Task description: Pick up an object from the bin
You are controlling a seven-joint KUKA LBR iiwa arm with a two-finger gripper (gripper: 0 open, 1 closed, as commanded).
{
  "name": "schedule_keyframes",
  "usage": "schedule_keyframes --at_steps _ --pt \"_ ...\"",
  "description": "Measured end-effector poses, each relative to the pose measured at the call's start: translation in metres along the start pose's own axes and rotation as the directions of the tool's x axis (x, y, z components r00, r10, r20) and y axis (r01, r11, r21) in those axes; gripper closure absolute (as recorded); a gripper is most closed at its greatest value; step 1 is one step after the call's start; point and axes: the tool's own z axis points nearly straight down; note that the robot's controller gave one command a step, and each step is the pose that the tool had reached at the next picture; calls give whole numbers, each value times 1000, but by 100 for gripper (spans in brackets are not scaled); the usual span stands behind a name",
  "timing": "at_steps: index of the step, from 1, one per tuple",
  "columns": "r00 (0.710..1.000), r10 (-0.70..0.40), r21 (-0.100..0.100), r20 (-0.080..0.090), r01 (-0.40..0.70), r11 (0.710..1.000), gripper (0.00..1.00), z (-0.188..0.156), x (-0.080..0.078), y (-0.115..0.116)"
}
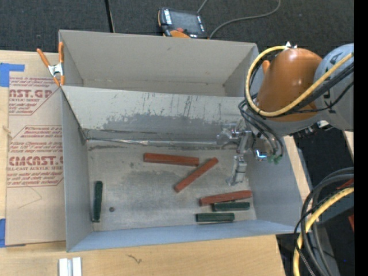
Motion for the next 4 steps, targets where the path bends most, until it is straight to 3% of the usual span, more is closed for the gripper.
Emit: schedule_keyframes --at_steps 1,2,3,4 --pt "998 -55 -2 -5 55 998 0 110 -31 38" --pt "999 -53 -1 0 53 999 100 104 -33 36" --pt "978 -210 0 8 210 978 100 -3 -38 84" --pt "959 -285 2 10 285 959 100 -93 -35 85"
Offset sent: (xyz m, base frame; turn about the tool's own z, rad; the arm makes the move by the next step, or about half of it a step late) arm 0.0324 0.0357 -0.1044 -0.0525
